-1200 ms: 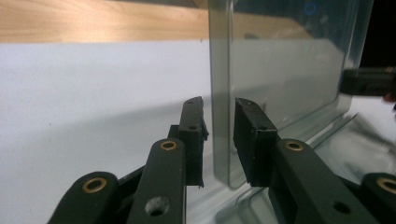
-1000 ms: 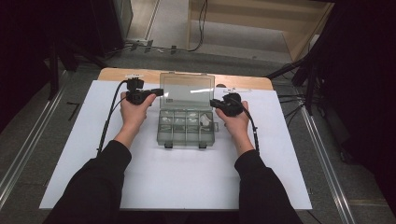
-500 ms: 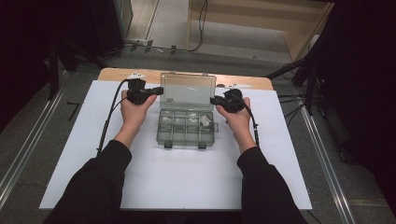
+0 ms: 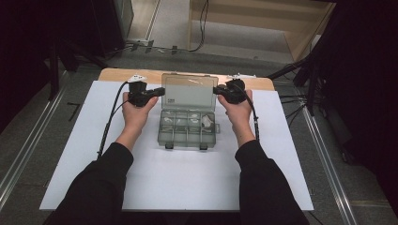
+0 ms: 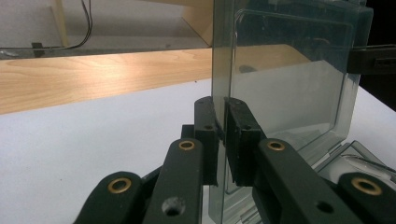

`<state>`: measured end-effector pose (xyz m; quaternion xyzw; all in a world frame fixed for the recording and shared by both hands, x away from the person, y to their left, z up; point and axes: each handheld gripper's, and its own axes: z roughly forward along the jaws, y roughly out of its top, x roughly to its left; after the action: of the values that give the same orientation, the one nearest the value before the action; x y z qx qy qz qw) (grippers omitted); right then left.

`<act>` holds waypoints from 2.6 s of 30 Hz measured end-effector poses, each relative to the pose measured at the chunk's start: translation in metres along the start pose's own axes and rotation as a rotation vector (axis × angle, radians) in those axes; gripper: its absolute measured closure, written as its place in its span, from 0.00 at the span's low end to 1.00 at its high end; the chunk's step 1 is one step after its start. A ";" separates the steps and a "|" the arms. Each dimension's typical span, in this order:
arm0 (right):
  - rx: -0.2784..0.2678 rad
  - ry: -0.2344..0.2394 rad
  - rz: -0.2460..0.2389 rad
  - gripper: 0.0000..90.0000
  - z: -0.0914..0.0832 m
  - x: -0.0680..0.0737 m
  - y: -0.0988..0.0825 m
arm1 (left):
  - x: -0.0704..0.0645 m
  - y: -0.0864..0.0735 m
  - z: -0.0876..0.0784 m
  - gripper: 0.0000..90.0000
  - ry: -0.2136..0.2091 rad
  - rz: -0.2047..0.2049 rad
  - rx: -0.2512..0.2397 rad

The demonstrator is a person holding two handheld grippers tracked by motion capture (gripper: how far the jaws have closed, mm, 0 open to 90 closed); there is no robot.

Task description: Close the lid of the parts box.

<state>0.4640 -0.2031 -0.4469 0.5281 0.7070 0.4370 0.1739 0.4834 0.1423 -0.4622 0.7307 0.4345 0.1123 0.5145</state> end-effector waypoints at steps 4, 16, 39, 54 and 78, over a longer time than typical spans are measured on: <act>-0.030 0.038 0.027 0.91 -0.003 -0.003 -0.004 | 0.001 0.001 -0.001 0.91 -0.009 -0.018 0.002; -0.083 0.005 -0.036 0.91 -0.010 0.005 -0.012 | -0.001 0.015 -0.029 0.71 -0.082 -0.027 -0.033; -0.169 0.014 -0.139 0.91 -0.025 0.011 -0.027 | 0.023 0.014 -0.002 0.99 -0.085 -0.147 0.061; -0.180 0.042 -0.145 0.91 -0.027 0.008 -0.030 | 0.014 0.018 -0.003 0.99 -0.143 -0.119 0.028; -0.143 0.109 -0.124 0.68 -0.049 0.000 -0.044 | 0.002 0.020 -0.008 0.99 -0.162 -0.043 0.025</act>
<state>0.4028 -0.2269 -0.4545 0.4450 0.7137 0.5029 0.1995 0.4903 0.1465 -0.4420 0.7342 0.4084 0.0365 0.5411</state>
